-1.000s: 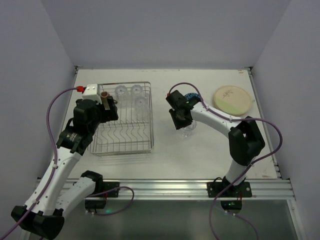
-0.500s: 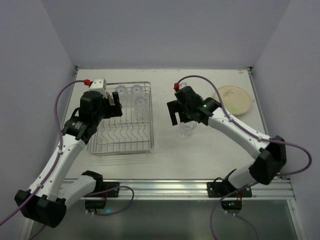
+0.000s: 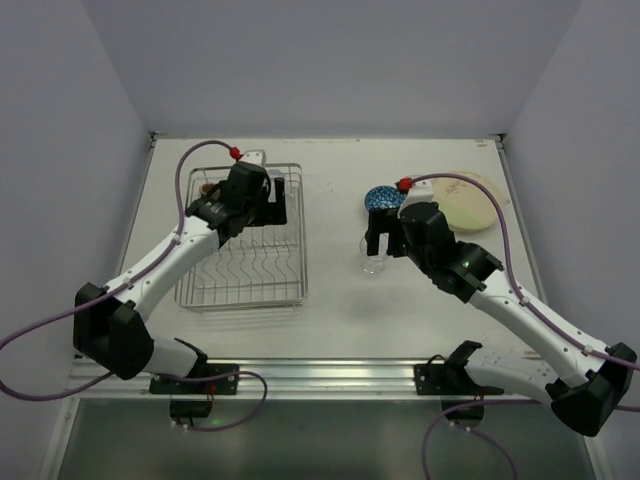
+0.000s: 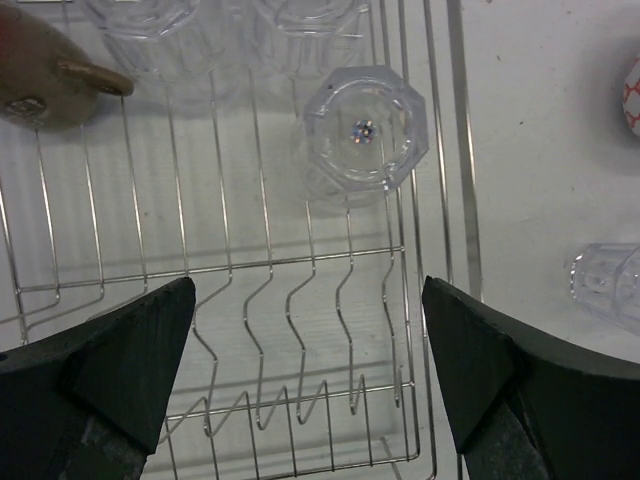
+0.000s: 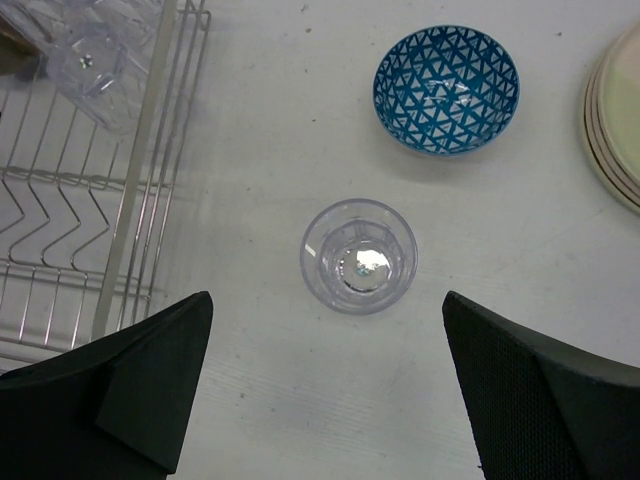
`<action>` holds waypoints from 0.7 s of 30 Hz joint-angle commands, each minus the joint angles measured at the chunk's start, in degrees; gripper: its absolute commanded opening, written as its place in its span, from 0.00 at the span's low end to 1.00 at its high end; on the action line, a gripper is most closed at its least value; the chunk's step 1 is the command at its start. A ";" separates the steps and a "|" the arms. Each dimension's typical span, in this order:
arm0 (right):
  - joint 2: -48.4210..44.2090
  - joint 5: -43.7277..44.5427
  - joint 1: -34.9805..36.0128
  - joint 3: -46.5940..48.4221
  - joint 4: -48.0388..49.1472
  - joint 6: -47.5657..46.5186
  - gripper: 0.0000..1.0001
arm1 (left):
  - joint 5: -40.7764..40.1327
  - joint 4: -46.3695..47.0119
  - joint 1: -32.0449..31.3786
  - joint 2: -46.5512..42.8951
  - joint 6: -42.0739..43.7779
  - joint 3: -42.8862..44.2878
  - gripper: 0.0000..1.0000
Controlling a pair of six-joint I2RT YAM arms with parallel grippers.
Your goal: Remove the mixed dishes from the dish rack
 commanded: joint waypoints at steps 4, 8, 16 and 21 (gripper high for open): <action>-0.38 0.33 -0.08 -2.82 -0.21 2.61 0.99 | -6.25 1.82 -3.60 10.37 -3.53 9.88 1.00; -2.57 -1.26 -0.08 -4.66 0.14 2.44 0.99 | -7.57 1.82 -3.51 15.21 -3.54 13.84 1.00; -3.46 -2.22 -0.16 -7.31 1.46 1.21 0.99 | -9.42 2.43 -3.51 24.97 -3.27 19.74 1.00; -3.72 -3.28 -0.08 -7.57 1.90 0.60 0.99 | -10.12 3.75 -3.60 27.62 -3.45 19.65 0.95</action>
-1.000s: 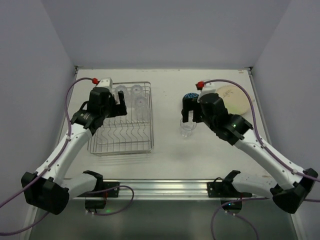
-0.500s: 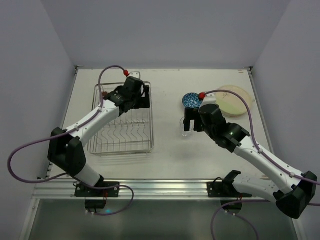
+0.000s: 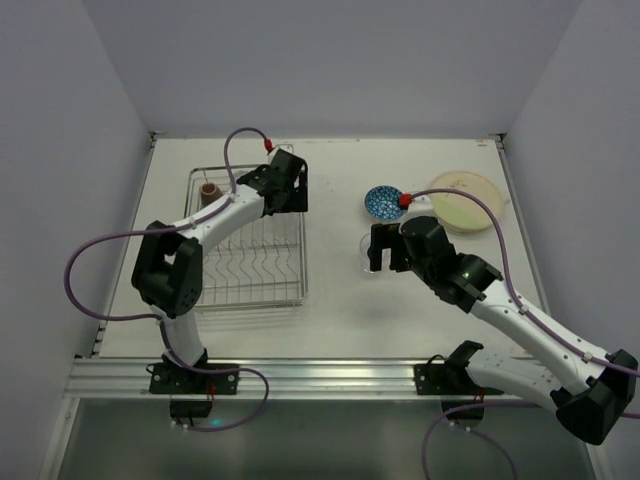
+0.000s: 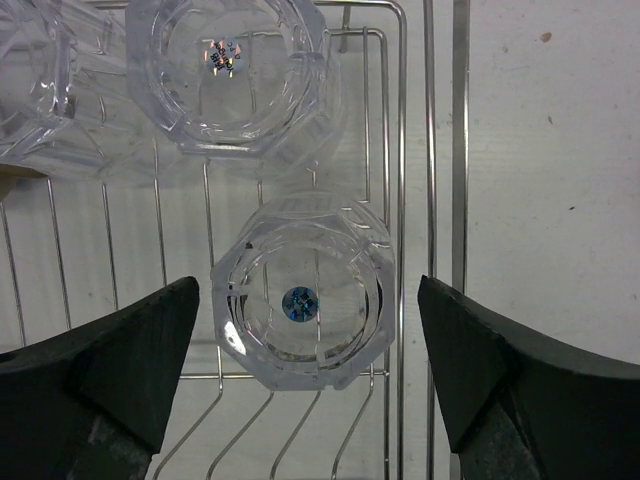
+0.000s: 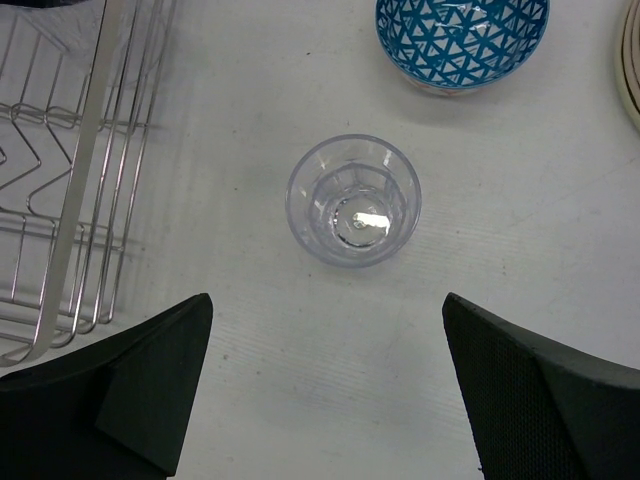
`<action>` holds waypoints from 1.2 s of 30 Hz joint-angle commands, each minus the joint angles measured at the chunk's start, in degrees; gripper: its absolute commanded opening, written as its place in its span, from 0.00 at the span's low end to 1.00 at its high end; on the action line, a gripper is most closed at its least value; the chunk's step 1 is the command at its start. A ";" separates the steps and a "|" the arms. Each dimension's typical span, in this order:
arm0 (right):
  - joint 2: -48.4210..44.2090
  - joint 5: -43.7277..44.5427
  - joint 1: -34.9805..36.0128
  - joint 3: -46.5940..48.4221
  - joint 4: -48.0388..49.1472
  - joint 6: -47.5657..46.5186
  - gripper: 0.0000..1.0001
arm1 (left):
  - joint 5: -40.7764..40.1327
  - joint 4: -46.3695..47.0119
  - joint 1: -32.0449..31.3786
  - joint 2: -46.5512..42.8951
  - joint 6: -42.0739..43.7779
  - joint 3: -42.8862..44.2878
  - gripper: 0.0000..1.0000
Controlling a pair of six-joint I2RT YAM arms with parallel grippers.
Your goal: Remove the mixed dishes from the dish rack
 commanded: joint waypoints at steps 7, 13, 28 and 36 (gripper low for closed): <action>-0.35 -1.49 -0.08 -0.03 2.82 -1.33 0.99 | -2.43 3.60 0.18 1.90 -1.35 1.88 0.79; 0.09 -2.28 -0.08 0.06 3.00 -1.68 0.98 | -0.24 5.35 2.11 1.12 -1.70 -0.31 0.67; 0.09 -2.99 -0.08 -0.03 3.52 -2.21 0.97 | 5.22 7.38 3.00 -2.14 0.49 -3.57 0.00; 0.52 -3.51 -0.16 0.41 4.40 -1.77 0.96 | 1.79 6.15 2.73 -7.14 2.43 -4.18 0.00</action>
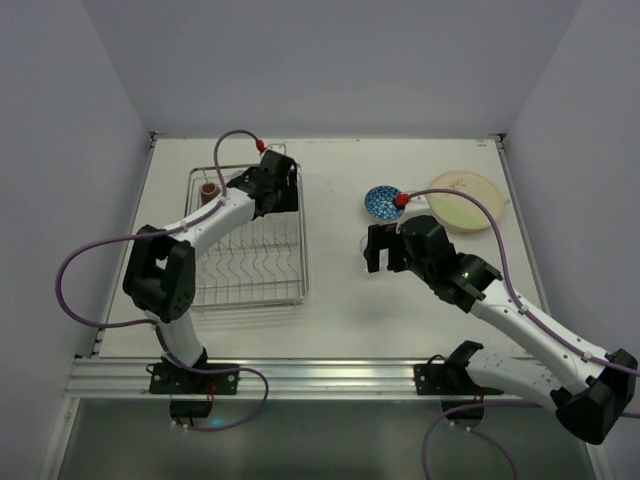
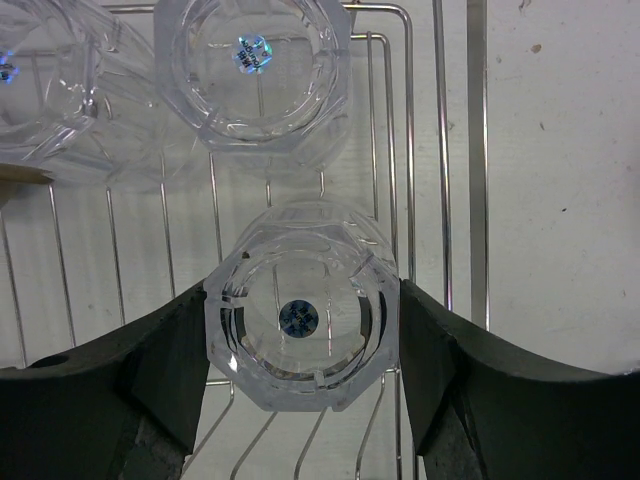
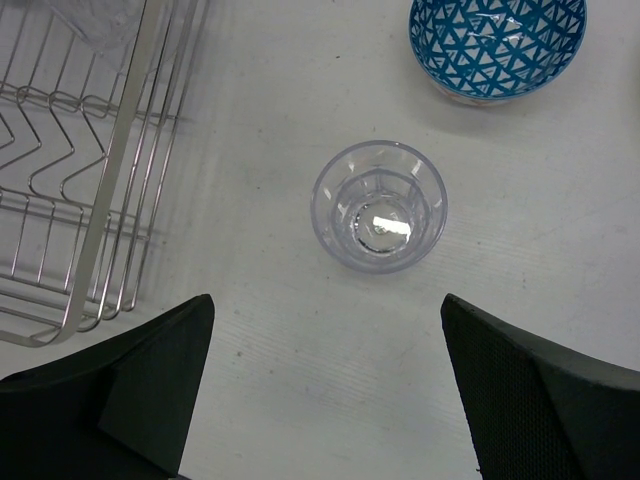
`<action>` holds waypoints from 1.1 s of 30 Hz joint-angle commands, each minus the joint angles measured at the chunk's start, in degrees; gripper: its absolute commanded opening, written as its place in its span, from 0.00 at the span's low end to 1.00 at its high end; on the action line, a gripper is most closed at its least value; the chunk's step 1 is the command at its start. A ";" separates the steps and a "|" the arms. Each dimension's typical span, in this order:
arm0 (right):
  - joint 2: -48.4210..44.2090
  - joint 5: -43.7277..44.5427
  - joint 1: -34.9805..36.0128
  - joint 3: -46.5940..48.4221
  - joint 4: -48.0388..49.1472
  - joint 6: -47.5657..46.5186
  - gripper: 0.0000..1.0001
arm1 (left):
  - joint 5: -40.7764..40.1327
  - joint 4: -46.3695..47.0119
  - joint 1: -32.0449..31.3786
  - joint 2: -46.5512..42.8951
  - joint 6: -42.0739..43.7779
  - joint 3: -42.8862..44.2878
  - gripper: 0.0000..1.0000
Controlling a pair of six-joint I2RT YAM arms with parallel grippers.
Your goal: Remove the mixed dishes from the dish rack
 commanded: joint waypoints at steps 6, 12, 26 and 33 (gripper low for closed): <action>1.07 -0.21 -0.16 0.76 4.71 1.75 0.96 | -3.55 2.09 -0.42 -12.57 1.30 -1.21 0.00; 2.39 -9.65 -3.06 3.13 7.79 5.00 0.96 | 1.71 5.94 -0.95 -23.11 0.24 -5.25 0.00; 3.36 -55.84 -10.98 -0.03 50.93 31.28 0.91 | 37.66 55.33 -0.95 -52.30 -7.75 -36.71 0.00; 4.77 -59.80 -10.98 0.15 56.92 32.08 0.89 | 45.92 68.61 -1.03 -52.49 -17.50 -42.78 0.00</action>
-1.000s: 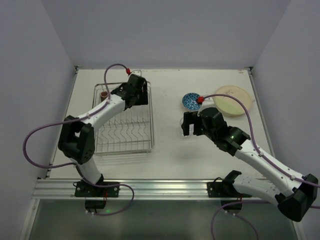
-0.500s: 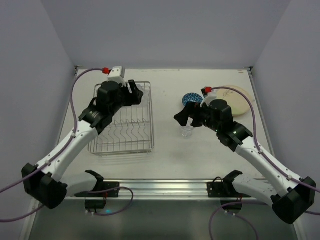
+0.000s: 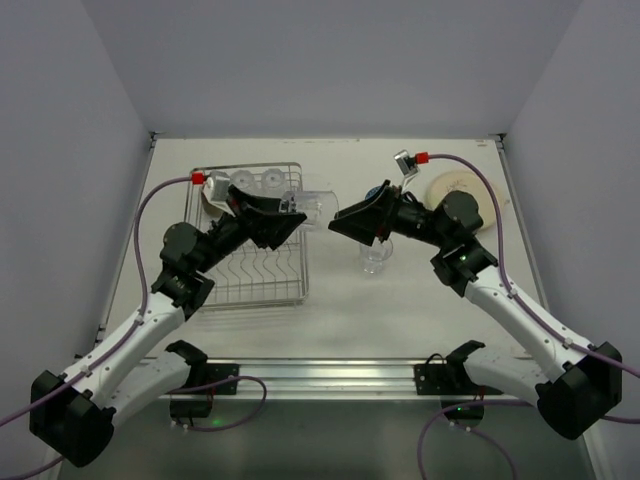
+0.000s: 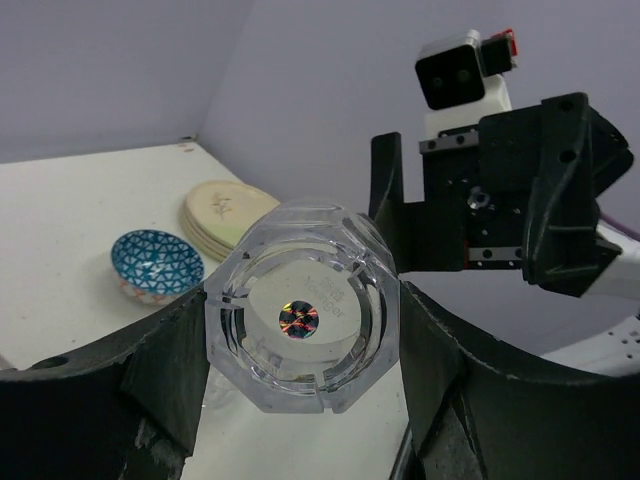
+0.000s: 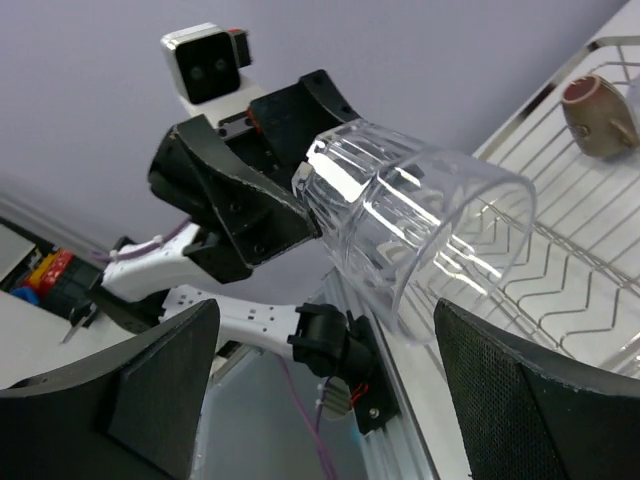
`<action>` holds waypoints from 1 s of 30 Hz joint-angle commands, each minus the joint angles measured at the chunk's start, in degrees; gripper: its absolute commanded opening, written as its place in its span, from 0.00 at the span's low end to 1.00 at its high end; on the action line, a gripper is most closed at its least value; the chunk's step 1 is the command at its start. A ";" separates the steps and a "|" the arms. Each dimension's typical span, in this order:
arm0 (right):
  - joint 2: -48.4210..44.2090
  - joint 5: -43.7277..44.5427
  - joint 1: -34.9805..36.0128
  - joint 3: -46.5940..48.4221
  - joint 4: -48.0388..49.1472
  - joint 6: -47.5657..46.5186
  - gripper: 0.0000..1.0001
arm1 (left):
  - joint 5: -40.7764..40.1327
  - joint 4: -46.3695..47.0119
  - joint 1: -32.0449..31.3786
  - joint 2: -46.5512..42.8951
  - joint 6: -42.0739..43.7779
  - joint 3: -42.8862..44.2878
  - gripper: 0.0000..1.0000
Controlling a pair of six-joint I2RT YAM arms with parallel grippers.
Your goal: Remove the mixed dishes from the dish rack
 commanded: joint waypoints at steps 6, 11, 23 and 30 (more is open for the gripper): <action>0.16 -9.93 -0.13 -1.04 14.44 3.86 0.78 | 9.71 23.77 -0.20 1.57 -11.29 -4.51 0.00; 1.73 -13.20 -0.13 -2.27 23.49 8.87 0.57 | 11.46 27.37 -0.20 2.36 -12.87 -5.13 0.00; 6.14 -14.96 -0.13 -3.06 36.69 17.06 0.00 | 13.93 29.05 -0.12 2.89 -11.83 -5.31 0.00; 3.50 -14.26 -2.15 -4.29 32.56 13.54 0.00 | 6.91 11.67 -0.20 0.44 -1.37 -1.27 0.90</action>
